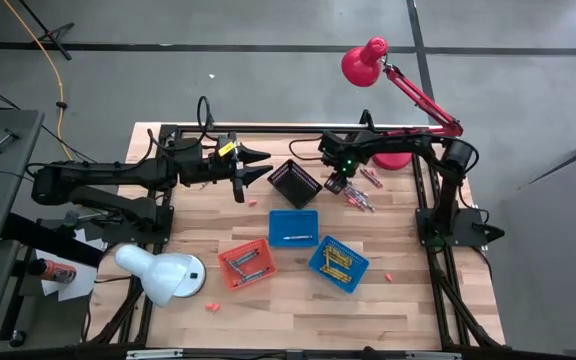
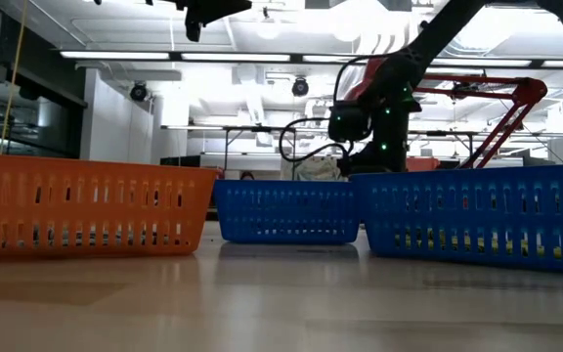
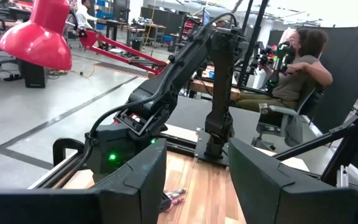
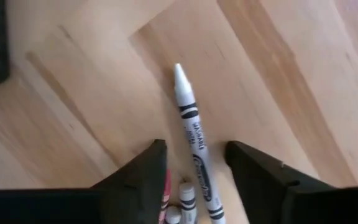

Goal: Sort crayons
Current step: Put the white crayon into the left blue bin

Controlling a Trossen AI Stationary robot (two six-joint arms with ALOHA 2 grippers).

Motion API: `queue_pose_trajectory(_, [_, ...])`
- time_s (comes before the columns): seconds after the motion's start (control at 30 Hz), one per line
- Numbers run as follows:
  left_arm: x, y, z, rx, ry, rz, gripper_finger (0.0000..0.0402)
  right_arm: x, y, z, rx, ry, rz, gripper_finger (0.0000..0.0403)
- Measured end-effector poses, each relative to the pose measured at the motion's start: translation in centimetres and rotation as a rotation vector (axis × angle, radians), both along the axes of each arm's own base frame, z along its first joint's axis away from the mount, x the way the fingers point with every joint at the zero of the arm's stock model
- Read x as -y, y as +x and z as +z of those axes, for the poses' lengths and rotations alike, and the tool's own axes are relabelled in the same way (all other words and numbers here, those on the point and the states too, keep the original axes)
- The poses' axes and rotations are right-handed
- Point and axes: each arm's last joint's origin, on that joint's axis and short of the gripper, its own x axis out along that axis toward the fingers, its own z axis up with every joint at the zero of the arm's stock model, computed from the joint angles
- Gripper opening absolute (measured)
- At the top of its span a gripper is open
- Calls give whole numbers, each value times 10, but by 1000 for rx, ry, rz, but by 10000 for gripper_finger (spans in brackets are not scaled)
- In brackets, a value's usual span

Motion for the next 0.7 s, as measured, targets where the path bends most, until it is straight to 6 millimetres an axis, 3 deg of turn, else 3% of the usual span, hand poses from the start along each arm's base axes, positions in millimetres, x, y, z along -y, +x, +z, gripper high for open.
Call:
queue_pose_trajectory(0.17, [0, 0, 0, -1, 0, 0, 158, 2, -1, -6, -30, -16, -7, 39])
queue_pose_trajectory(0.23, [0, 0, 0, -4, -1, 0, 158, 3, -1, -6, -33, -23, -7, 13])
queue_pose_trajectory(0.47, [0, 0, -2, -24, -3, 0, 158, 2, -3, 11, 16, -76, -8, 5])
queue_pose_trajectory(0.57, [0, 0, -2, -24, -4, 0, 158, 0, -7, 42, 102, -140, -20, 4])
queue_pose_trajectory(0.7, [0, 0, -2, -15, -52, 1, 158, -17, -13, 84, 254, -203, -8, 2])
